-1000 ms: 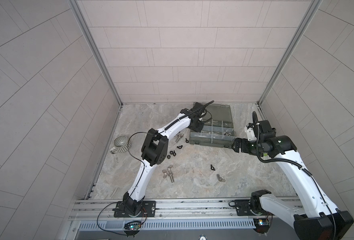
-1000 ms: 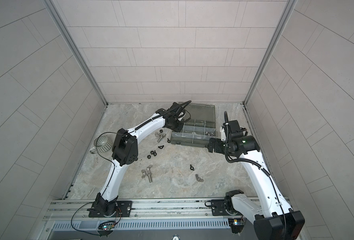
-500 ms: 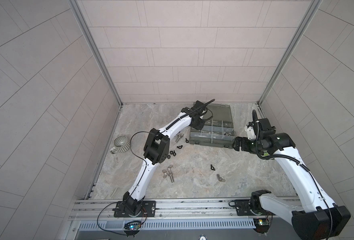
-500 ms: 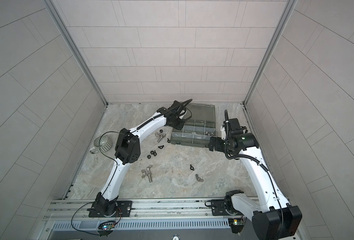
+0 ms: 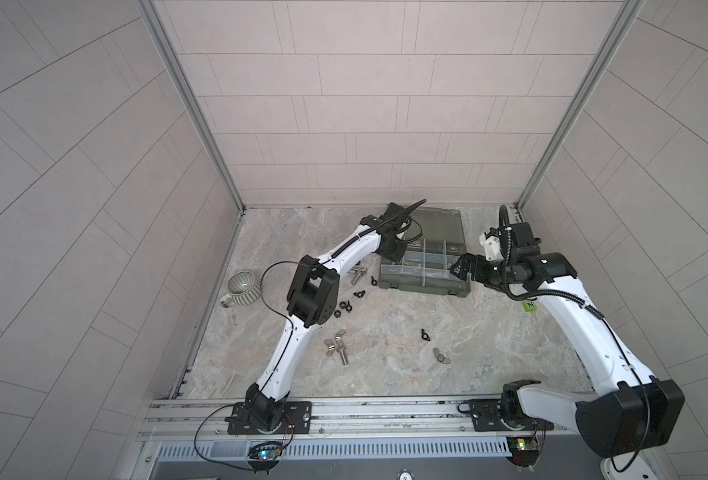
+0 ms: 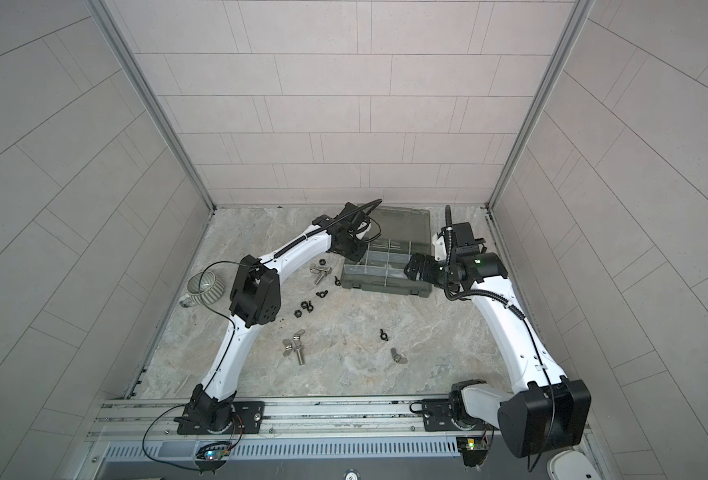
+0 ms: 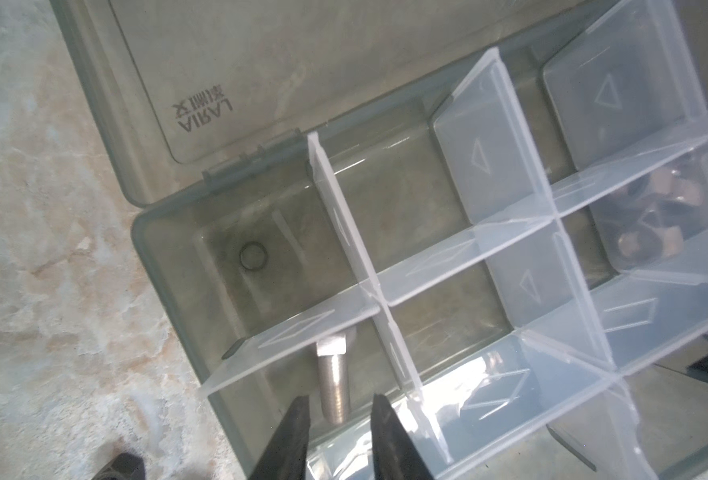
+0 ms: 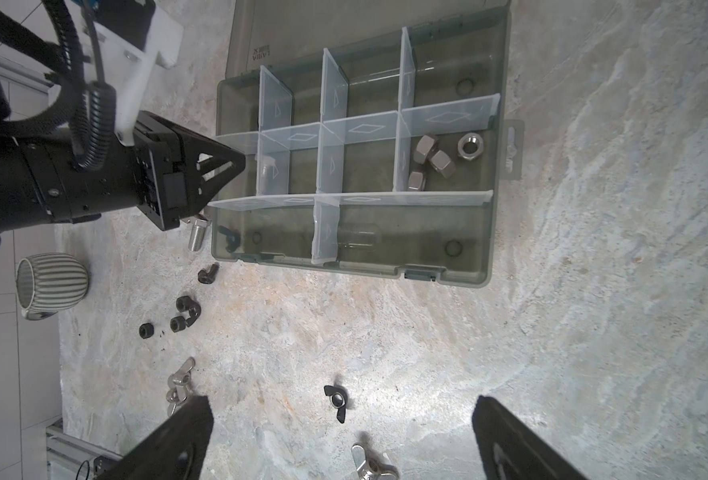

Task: Sort the screws and nuts into containers

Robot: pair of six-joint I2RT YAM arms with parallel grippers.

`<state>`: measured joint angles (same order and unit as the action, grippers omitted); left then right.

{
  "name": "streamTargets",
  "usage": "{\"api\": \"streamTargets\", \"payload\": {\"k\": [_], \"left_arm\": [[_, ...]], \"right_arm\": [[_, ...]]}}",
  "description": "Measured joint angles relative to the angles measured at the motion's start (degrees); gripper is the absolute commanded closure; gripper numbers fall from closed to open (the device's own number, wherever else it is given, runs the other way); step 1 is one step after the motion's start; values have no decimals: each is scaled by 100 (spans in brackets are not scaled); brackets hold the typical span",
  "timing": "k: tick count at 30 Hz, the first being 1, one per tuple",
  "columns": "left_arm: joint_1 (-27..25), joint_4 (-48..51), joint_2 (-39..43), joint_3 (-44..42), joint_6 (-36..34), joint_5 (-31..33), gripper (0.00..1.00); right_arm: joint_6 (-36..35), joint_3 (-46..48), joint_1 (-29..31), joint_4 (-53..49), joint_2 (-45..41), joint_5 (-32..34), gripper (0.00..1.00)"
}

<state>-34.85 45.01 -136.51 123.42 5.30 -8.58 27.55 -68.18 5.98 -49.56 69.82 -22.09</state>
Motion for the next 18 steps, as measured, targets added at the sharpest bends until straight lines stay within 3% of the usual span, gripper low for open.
{"api": "streamTargets", "payload": {"k": [3, 10, 18], "left_arm": [[28, 0, 0, -94, 2, -39, 66], [76, 37, 96, -162, 35, -79, 51], [243, 33, 1591, -1189, 48, 46, 42]], "right_arm": [[15, -144, 0, 83, 184, -52, 1], [11, -479, 20, 179, 474, -127, 1], [-146, -761, 660, 28, 905, 44, 1]]}}
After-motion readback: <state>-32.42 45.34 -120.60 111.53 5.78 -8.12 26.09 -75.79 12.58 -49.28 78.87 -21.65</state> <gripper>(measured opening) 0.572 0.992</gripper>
